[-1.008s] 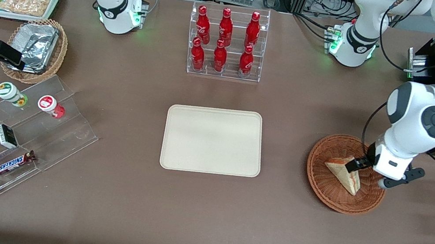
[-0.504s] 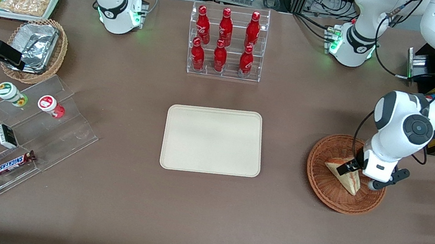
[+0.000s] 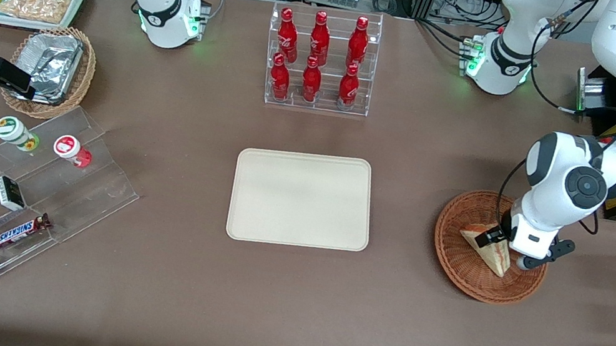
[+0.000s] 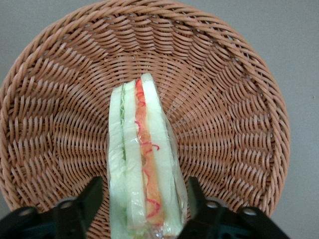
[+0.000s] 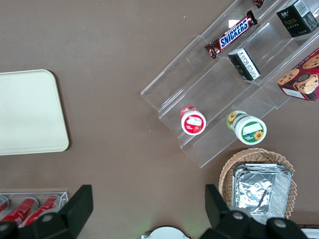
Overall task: Place sandwich from basket to tray
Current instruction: 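Close the left gripper on the wrapped sandwich's crust edge, then lift the sandwich and carry it with the left gripper over the tray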
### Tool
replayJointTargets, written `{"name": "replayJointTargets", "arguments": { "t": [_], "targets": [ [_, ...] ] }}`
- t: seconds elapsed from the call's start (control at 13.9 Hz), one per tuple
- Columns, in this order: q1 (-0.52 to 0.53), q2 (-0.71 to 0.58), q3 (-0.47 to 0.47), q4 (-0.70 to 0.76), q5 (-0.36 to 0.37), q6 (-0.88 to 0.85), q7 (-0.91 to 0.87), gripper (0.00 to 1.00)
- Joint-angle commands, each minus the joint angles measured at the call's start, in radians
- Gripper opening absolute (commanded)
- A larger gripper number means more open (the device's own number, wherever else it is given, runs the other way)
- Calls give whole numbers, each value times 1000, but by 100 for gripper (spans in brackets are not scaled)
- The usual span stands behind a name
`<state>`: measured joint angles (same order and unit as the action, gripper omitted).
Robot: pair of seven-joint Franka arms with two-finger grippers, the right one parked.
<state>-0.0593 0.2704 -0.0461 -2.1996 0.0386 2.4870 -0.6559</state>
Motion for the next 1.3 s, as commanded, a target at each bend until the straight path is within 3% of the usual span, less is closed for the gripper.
{"name": "replayJointTargets", "arguments": {
  "t": [0.0, 0.07, 0.14, 0.36, 0.79, 1.22],
  "targets": [
    [-19, -7, 3, -14, -3, 10, -14, 15],
    [-19, -7, 3, -11, -3, 10, -14, 2],
    [-19, -11, 3, -3, -3, 9, -13, 0],
    [-22, -34, 2, 79, 4, -118, -4, 0],
    [-146, -40, -6, 426, 17, -532, 1, 0],
    [-410, 5, -6, 509, -9, -527, -5, 0]
  ]
}}
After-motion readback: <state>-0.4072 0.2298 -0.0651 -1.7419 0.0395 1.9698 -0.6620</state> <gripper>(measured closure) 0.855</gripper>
